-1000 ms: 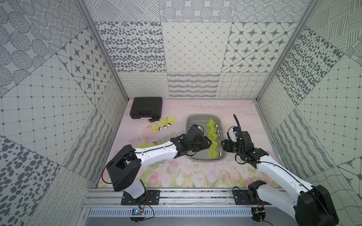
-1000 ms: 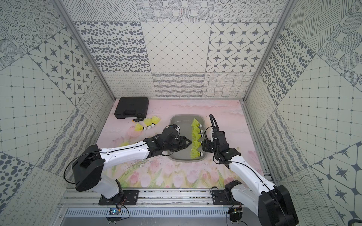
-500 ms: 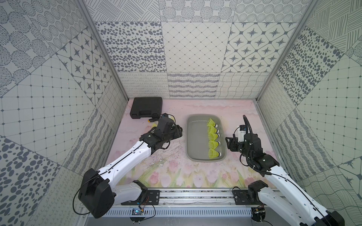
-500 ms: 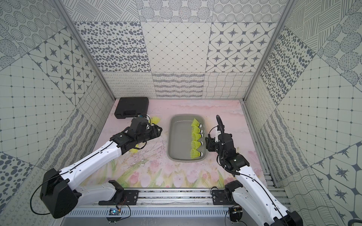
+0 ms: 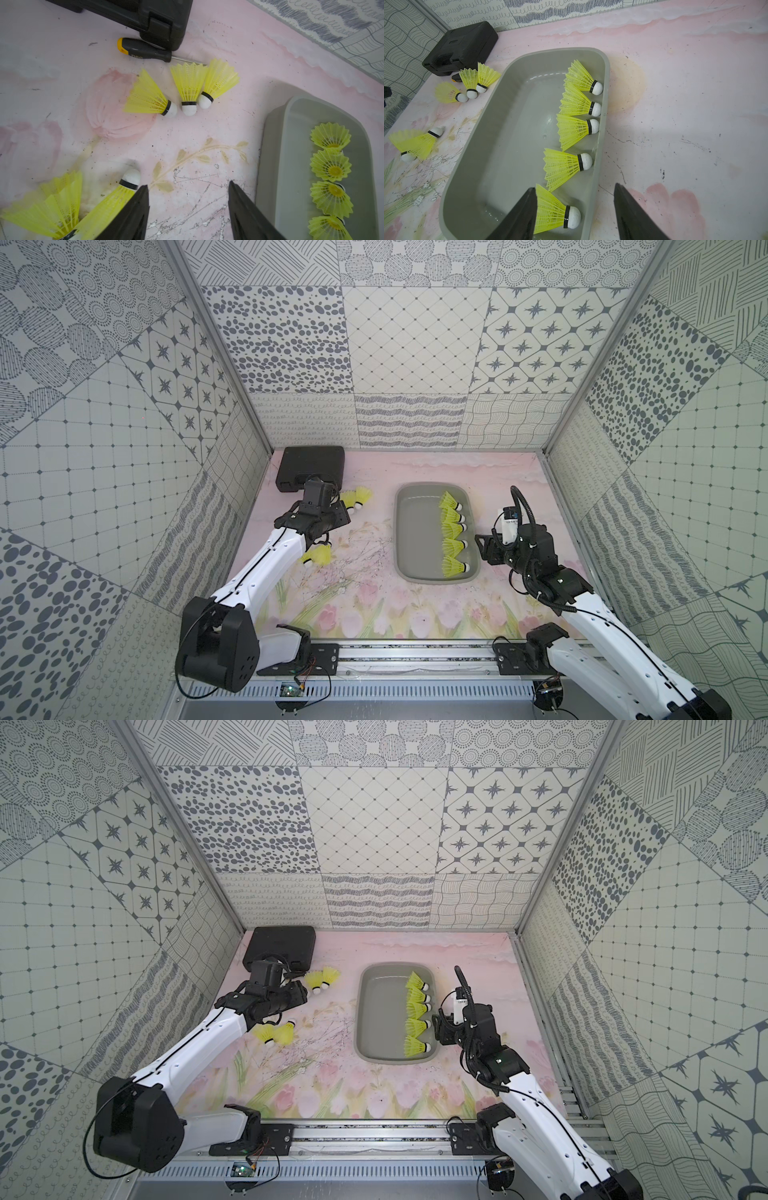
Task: Put the shuttlecocks into the storage box
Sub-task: Pick up the shuttlecock at the center of the board.
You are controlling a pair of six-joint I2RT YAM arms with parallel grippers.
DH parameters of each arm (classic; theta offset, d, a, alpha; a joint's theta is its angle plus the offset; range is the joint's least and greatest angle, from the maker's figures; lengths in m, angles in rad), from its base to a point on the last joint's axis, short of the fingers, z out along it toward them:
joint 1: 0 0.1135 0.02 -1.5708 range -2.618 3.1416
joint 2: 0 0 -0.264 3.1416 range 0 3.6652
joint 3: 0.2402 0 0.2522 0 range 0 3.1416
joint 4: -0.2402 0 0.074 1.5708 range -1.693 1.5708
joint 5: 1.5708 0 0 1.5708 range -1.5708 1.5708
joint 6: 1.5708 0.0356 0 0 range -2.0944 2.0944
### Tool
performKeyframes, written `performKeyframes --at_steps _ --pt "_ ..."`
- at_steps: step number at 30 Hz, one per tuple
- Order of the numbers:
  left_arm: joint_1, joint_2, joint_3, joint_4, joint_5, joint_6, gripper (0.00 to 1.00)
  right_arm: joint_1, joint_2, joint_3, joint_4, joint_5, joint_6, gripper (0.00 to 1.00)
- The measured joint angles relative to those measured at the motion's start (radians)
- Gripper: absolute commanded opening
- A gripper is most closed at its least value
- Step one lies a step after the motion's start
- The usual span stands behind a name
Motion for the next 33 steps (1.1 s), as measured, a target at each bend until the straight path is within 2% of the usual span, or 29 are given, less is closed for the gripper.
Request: performKeyframes --at_steps 8,19,26,31,33 --pt "0.117 0.187 0.108 0.006 0.04 0.116 0.61 0.0 0.019 0.003 -0.015 -0.011 0.002 0.62" --pt "0.154 0.472 0.346 -0.019 0.078 0.262 0.58 0.0 0.027 0.016 -0.024 -0.012 0.013 0.62" --pt "0.161 0.568 0.427 -0.057 0.081 0.314 0.57 0.0 0.033 0.016 -0.026 -0.012 0.013 0.62" --pt "0.162 0.608 0.456 -0.087 0.088 0.33 0.46 0.0 0.042 0.016 -0.026 -0.019 0.013 0.62" --pt "0.163 0.616 0.462 -0.102 0.092 0.33 0.37 0.0 0.045 0.016 -0.026 -0.021 0.013 0.62"
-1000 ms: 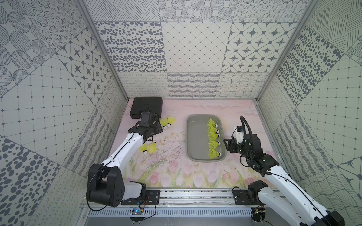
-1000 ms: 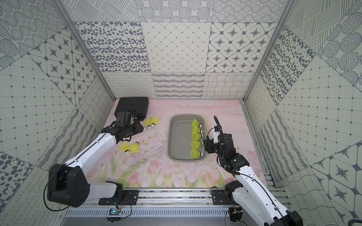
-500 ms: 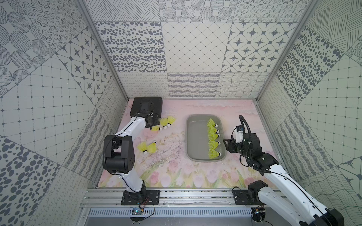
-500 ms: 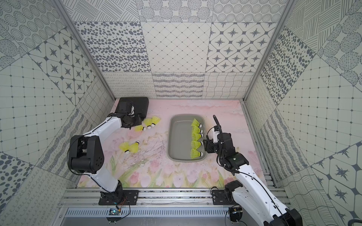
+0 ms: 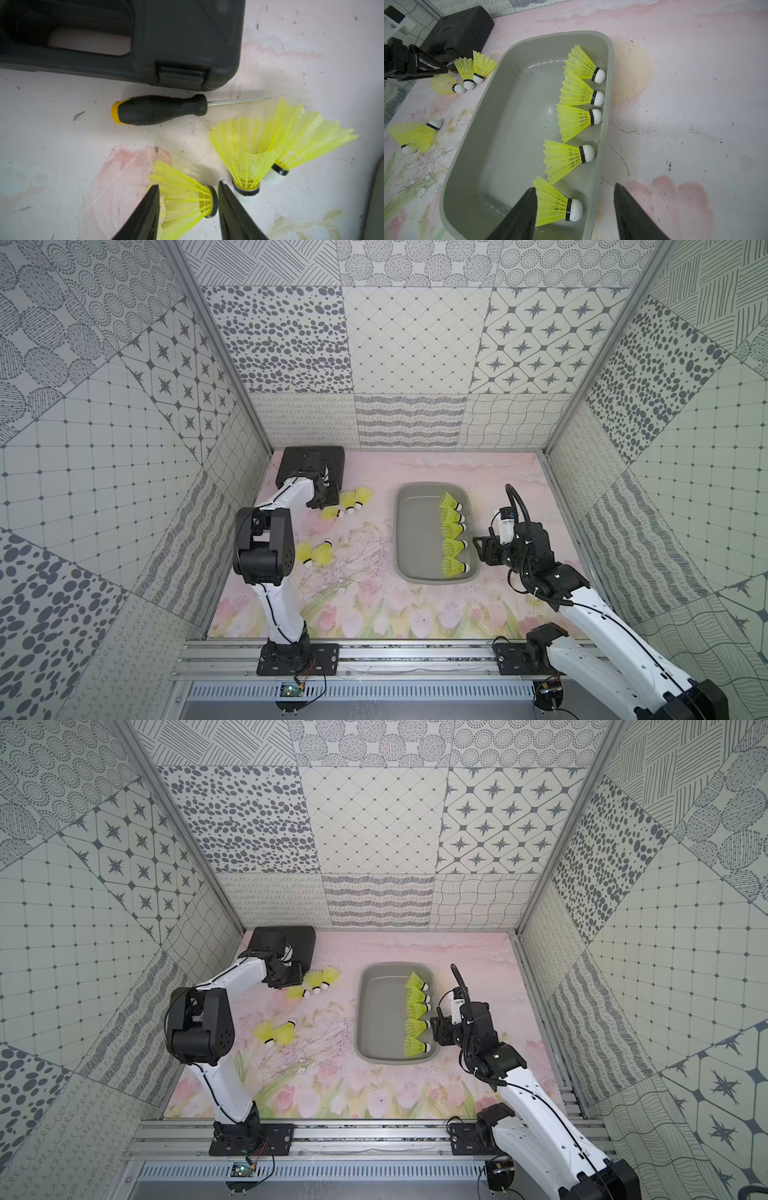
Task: Put the shuttlecocks into the storage box
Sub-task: Pick up the shuttlecock at the center of the board.
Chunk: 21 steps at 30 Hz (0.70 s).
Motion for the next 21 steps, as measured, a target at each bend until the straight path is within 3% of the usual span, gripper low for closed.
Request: performKeyframes --at_steps 10,21 --pt "0.005 -0.035 -0.024 -0.072 0.004 -0.023 0.0 0.0 0.005 0.0 0.0 -0.011 0.0 0.62" --pt "0.005 -0.254 -0.159 -0.103 0.11 -0.09 0.0 0.001 0.004 0.0 0.018 -0.063 -0.042 0.61"
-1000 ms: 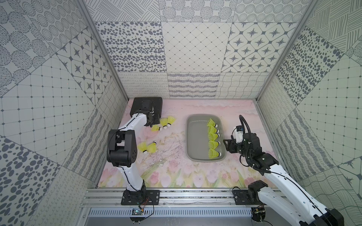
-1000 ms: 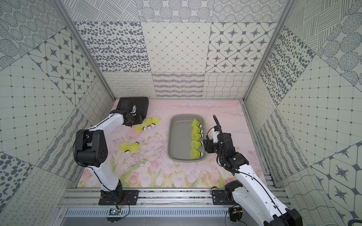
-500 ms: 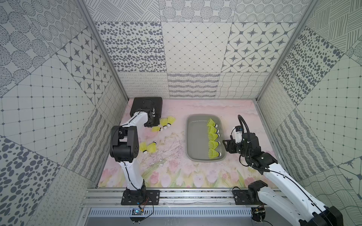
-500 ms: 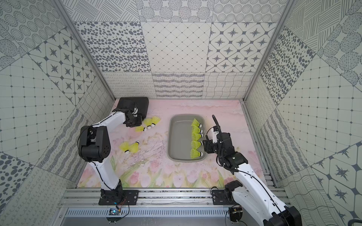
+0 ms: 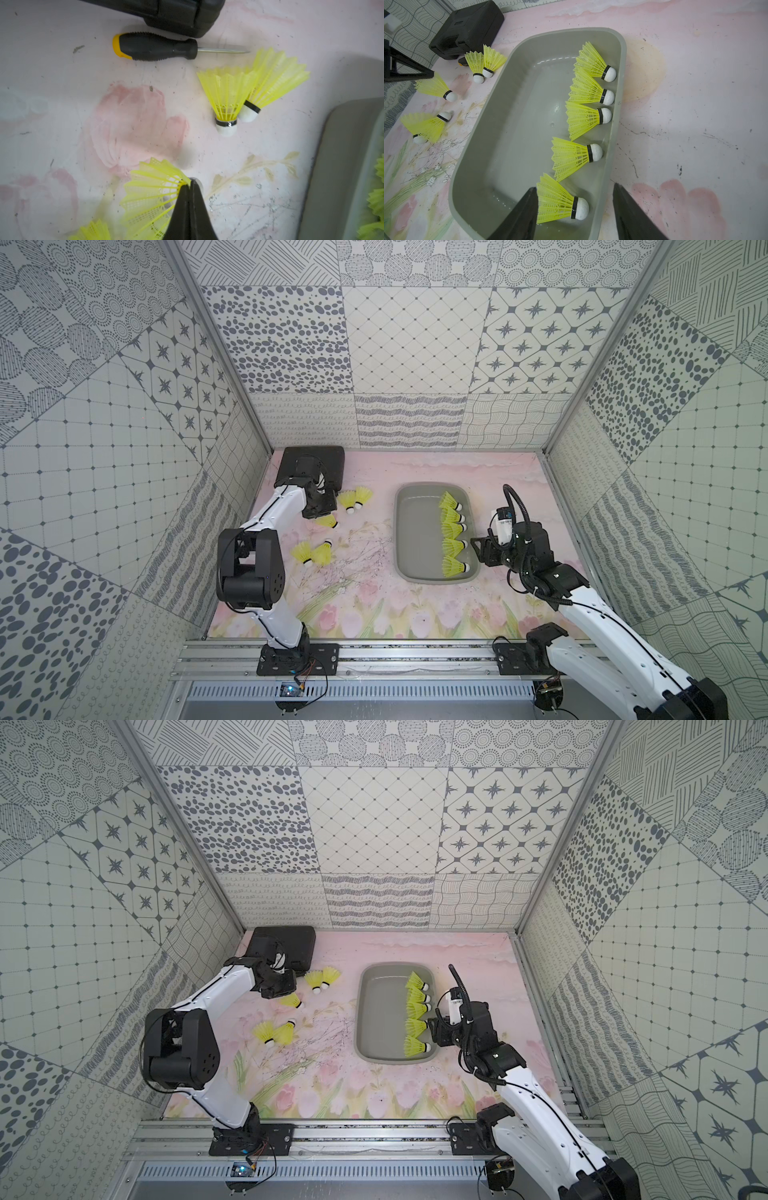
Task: Put the shuttlecocks into the storage box
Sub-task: Pick up the shuttlecock at the center of the board.
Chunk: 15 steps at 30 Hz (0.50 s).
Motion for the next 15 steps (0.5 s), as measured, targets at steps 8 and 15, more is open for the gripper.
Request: performKeyframes --at_steps 8,15 --pt "-0.026 -0.233 -0.148 0.023 0.161 -0.111 0.0 0.075 -0.016 -0.008 0.135 -0.095 -0.133 0.6" --pt "-0.121 -0.36 -0.206 0.05 0.273 -0.218 0.0 0.227 0.075 -0.008 0.24 -0.117 -0.255 0.6"
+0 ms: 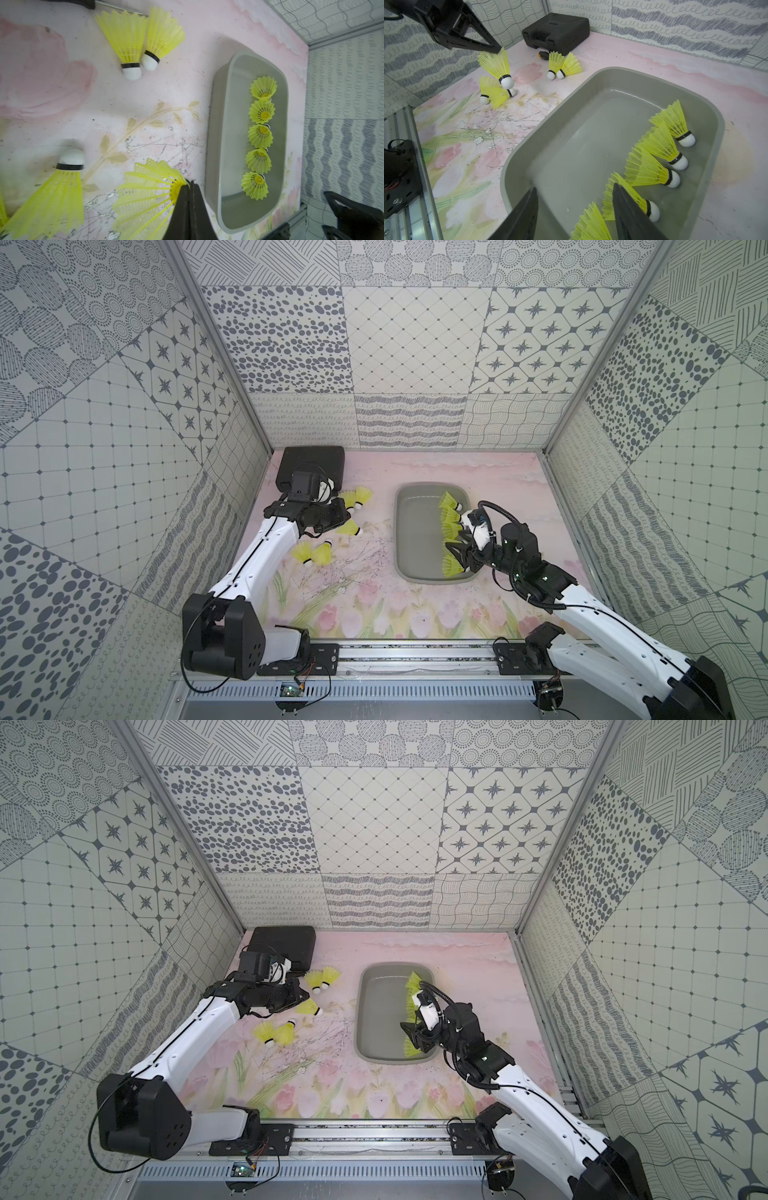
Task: Put the shuttlecocks into the storage box
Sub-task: Place the shuttlecock in the storage box.
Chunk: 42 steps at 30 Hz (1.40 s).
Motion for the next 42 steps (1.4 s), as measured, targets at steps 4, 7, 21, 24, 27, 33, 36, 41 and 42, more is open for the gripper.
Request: performKeyframes --at_steps 4,7,21,24,27,33,36,41,42 --pt "-0.072 -0.035 -0.016 0.04 0.055 -0.073 0.0 0.063 0.08 0.013 0.028 -0.01 -0.046 0.59" --pt "-0.124 -0.044 -0.021 0.077 0.083 -0.121 0.0 0.097 0.137 0.042 0.047 -0.026 -0.068 0.59" --pt "-0.284 -0.03 -0.05 0.249 0.121 -0.303 0.0 0.181 0.348 0.175 0.137 -0.054 -0.101 0.54" --pt "-0.299 -0.027 -0.05 0.271 0.121 -0.324 0.0 0.184 0.386 0.194 0.154 -0.053 -0.098 0.54" --pt "-0.311 -0.027 -0.05 0.289 0.121 -0.341 0.0 0.186 0.41 0.208 0.171 -0.048 -0.094 0.52" --pt "-0.325 -0.03 -0.05 0.298 0.121 -0.364 0.0 0.19 0.425 0.224 0.189 -0.029 -0.078 0.48" --pt "-0.327 -0.031 -0.05 0.303 0.121 -0.37 0.0 0.19 0.425 0.227 0.198 -0.031 -0.072 0.43" --pt "-0.327 -0.031 -0.05 0.317 0.121 -0.381 0.0 0.191 0.426 0.229 0.204 -0.034 -0.071 0.32" --pt "-0.327 -0.031 -0.05 0.32 0.122 -0.381 0.0 0.191 0.426 0.229 0.205 -0.034 -0.07 0.29"
